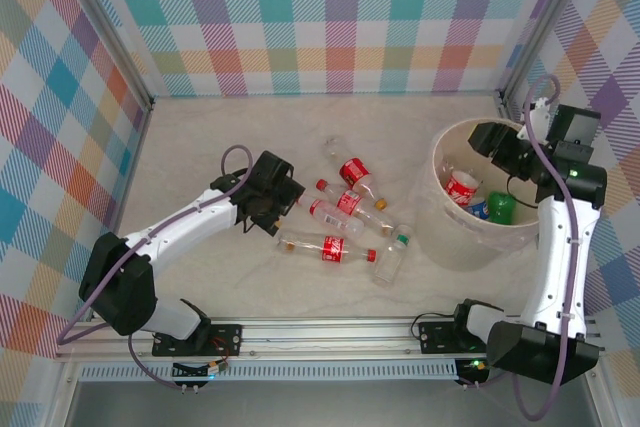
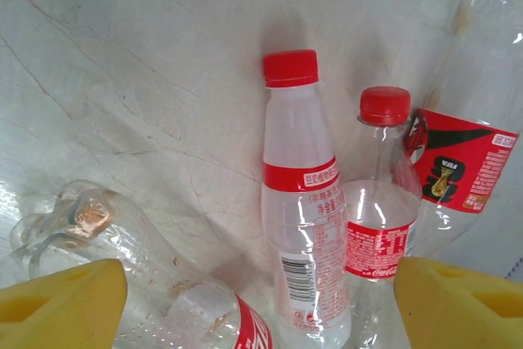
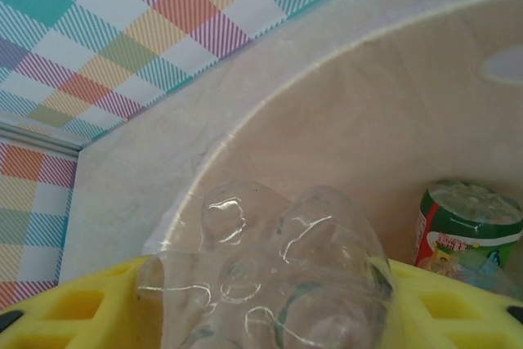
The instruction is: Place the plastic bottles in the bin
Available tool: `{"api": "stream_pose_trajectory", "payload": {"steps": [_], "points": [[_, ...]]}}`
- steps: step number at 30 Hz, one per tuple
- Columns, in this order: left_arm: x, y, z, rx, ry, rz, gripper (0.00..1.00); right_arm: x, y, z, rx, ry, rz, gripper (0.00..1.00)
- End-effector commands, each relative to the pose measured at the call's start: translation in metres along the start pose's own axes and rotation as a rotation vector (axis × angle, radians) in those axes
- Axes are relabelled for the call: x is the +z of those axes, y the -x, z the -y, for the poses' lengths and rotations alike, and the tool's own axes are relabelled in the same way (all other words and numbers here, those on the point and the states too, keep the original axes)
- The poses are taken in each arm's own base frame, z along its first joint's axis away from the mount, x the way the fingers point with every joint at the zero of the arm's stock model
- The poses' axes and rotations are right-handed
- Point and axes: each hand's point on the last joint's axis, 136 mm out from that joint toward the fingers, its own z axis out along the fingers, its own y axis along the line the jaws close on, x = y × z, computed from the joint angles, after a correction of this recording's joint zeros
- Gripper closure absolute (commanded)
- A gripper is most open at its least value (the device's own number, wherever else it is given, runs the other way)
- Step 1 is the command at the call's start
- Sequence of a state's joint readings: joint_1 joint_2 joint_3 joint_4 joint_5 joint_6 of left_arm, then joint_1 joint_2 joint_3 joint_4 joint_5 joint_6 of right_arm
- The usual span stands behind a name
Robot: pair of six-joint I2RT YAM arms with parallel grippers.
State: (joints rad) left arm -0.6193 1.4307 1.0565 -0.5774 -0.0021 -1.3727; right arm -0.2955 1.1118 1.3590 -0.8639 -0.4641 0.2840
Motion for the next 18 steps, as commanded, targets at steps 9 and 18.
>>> {"api": "stream_pose_trajectory", "payload": {"steps": [9,18], "points": [[-0.008,0.002,-0.024,-0.112,0.054,0.029,0.17,0.027,-0.028,0.029,0.019,-0.014,-0.022,0.47],[0.004,-0.018,-0.061,-0.312,0.124,-0.035,0.21,0.027,-0.028,0.03,0.017,-0.018,-0.026,0.26]]}}
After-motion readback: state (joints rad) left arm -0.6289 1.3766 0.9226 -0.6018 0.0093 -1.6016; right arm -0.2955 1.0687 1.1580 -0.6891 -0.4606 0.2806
